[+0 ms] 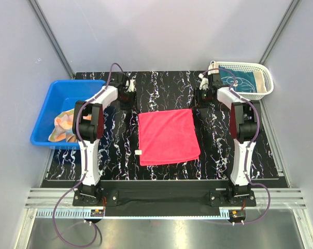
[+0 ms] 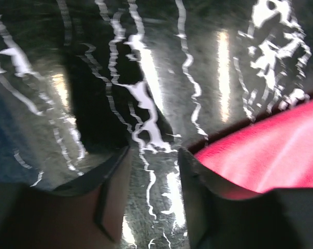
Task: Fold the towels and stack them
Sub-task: Fold the towel
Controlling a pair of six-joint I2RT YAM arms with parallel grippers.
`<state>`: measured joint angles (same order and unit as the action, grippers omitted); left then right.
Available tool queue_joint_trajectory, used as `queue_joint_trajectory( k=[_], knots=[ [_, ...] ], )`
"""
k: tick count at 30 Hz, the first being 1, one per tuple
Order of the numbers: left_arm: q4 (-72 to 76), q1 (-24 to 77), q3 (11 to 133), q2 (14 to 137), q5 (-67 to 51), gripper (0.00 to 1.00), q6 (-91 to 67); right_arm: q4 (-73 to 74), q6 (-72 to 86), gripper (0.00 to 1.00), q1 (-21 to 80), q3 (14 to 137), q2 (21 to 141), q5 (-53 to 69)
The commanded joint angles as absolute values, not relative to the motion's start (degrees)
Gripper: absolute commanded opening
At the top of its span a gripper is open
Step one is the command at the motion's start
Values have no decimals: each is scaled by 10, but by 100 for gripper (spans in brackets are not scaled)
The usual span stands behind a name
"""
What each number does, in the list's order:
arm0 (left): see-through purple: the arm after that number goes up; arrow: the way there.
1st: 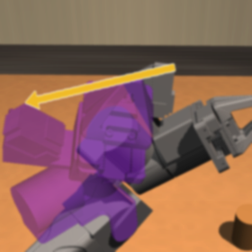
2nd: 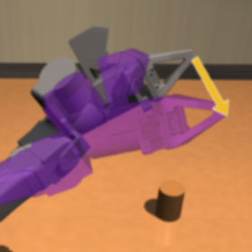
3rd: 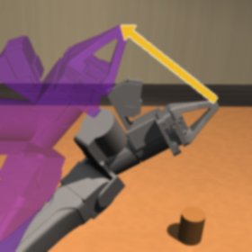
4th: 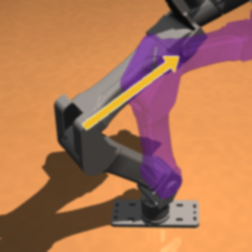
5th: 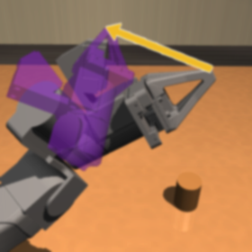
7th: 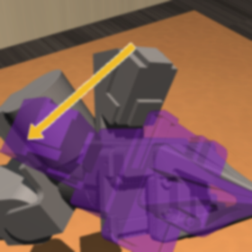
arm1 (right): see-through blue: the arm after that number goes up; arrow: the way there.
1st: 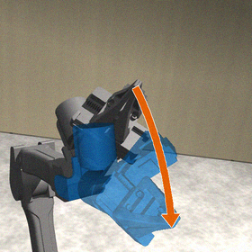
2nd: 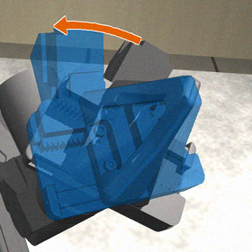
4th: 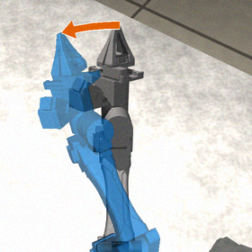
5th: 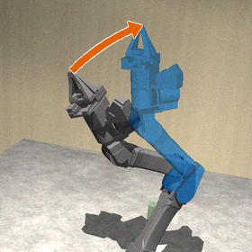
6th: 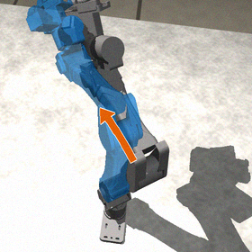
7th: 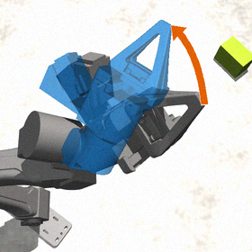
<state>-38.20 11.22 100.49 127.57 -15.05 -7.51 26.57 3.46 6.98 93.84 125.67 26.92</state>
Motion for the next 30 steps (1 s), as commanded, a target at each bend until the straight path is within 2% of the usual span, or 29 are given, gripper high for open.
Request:
queue_joint_trajectory(
  k=[1,3,10,17,23,30],
  knots=[
    [-387,118,1031,1250,-219,48,-35,283,3,44,64,975,1245,307],
    [-405,121,1041,1266,-232,48,-17,300,-40,48,62,997,1253,327],
    [-419,123,1042,1294,-249,49,11,471,-168,49,55,1127,1356,406],
    [-433,127,1065,1325,-230,49,30,560,-232,45,45,1240,1434,439],
    [-443,131,1065,1330,-236,49,53,591,-254,38,38,1258,1461,460],
    [-445,137,1070,1334,-272,47,70,605,-260,38,34,1282,1478,466]
  ],
)
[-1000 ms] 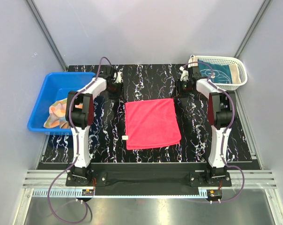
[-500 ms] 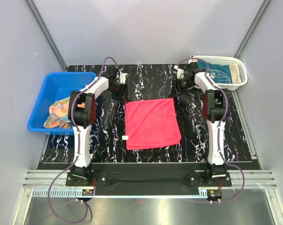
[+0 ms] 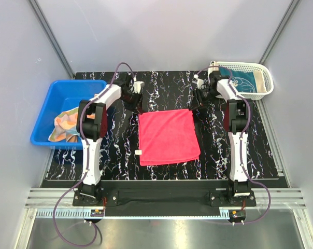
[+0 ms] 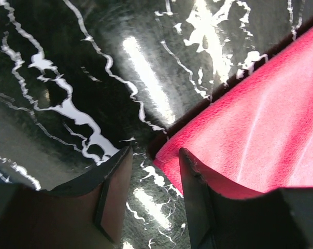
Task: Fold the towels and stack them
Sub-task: Fold the towel
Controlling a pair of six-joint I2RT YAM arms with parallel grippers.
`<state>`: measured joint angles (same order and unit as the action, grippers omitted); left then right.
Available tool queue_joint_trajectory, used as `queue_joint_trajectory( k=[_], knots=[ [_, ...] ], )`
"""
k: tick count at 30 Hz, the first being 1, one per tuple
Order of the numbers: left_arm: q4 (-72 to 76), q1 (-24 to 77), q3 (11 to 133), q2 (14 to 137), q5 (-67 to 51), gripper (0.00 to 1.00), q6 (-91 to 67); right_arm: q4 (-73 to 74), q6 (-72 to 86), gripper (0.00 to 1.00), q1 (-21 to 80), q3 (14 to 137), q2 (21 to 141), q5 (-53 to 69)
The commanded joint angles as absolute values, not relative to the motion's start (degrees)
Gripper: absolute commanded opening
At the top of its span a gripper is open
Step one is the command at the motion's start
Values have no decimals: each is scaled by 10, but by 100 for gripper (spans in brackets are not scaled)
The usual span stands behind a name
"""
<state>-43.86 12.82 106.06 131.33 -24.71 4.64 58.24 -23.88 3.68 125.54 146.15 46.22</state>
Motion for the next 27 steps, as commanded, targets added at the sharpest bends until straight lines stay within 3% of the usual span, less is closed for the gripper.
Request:
queue_joint_trajectory(
  k=[1,12,27],
  knots=[
    [-448,138,1073,1336,-271,46,73,610,-261,38,34,1287,1481,466],
    [-481,141,1091,1357,-262,38,91,628,-267,36,33,1315,1499,473],
    [-518,139,1087,1353,-211,43,122,645,-273,35,33,1329,1512,474]
  ],
)
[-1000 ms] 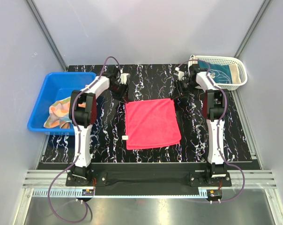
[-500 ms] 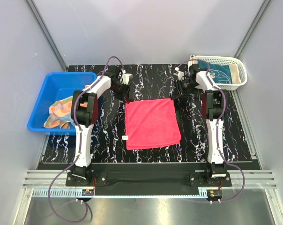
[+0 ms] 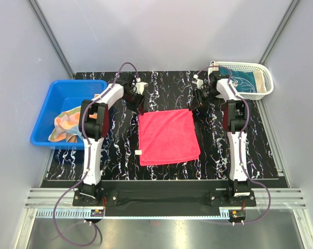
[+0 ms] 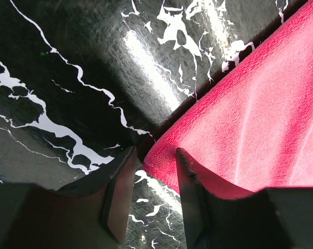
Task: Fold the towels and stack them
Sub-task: Fold the towel
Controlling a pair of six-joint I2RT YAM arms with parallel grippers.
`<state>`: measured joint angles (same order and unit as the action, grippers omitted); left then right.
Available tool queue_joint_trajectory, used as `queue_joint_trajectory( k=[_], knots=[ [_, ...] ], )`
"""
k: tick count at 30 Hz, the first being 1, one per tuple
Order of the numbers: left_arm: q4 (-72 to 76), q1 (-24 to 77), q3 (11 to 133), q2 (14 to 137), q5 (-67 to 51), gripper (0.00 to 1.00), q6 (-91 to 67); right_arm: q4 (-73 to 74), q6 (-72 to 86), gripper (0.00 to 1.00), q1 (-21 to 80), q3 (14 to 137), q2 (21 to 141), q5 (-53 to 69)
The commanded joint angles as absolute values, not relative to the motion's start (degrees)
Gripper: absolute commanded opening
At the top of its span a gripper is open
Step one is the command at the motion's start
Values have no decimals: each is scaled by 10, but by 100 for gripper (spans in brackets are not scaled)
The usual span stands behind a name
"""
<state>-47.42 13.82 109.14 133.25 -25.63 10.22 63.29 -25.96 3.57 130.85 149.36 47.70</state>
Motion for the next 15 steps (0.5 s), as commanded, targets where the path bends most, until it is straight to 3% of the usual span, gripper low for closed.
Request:
queue_joint_trajectory(
  k=[1,8,11,15],
  knots=[
    [-518,139,1088,1353,-207,43,123,647,-272,35,33,1332,1514,473],
    [-519,134,1085,1354,-204,36,125,646,-270,26,33,1337,1516,475],
    [-526,134,1085,1357,-214,28,129,647,-270,21,33,1338,1516,477],
    [-532,134,1085,1360,-237,5,134,642,-267,11,34,1336,1515,475]
  ],
)
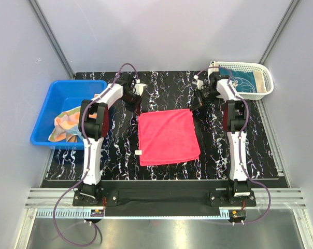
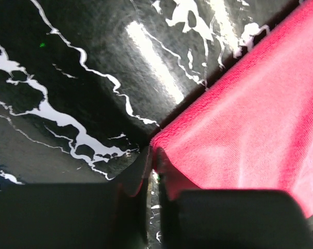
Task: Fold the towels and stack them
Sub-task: Fold the towel
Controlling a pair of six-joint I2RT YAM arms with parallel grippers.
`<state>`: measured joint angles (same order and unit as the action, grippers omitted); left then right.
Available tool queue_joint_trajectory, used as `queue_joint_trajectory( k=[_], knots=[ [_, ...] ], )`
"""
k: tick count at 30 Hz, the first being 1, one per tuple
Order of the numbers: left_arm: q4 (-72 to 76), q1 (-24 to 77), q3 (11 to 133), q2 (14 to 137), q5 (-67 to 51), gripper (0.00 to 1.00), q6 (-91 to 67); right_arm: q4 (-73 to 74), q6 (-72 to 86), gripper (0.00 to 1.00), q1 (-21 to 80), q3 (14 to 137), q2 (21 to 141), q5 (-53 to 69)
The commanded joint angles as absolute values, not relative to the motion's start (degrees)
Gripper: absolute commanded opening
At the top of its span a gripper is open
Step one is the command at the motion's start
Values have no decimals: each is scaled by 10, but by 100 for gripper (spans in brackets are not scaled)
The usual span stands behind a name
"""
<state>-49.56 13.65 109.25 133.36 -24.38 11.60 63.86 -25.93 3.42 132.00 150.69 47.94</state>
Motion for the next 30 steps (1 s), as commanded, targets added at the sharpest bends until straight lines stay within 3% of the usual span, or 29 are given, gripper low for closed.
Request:
queue_joint_trajectory(
  k=[1,3,9,16,30],
  knots=[
    [-533,135,1088,1360,-240,1,136,640,-266,8,34,1334,1514,475],
    [-536,134,1092,1357,-245,0,137,635,-265,0,34,1327,1510,474],
    [-532,134,1113,1340,-241,0,120,572,-252,0,35,1281,1469,454],
    [-519,136,1147,1285,-215,0,108,370,-185,0,28,1155,1304,442],
    [-495,194,1170,1028,-64,0,122,259,-149,0,29,1035,991,333]
  ],
)
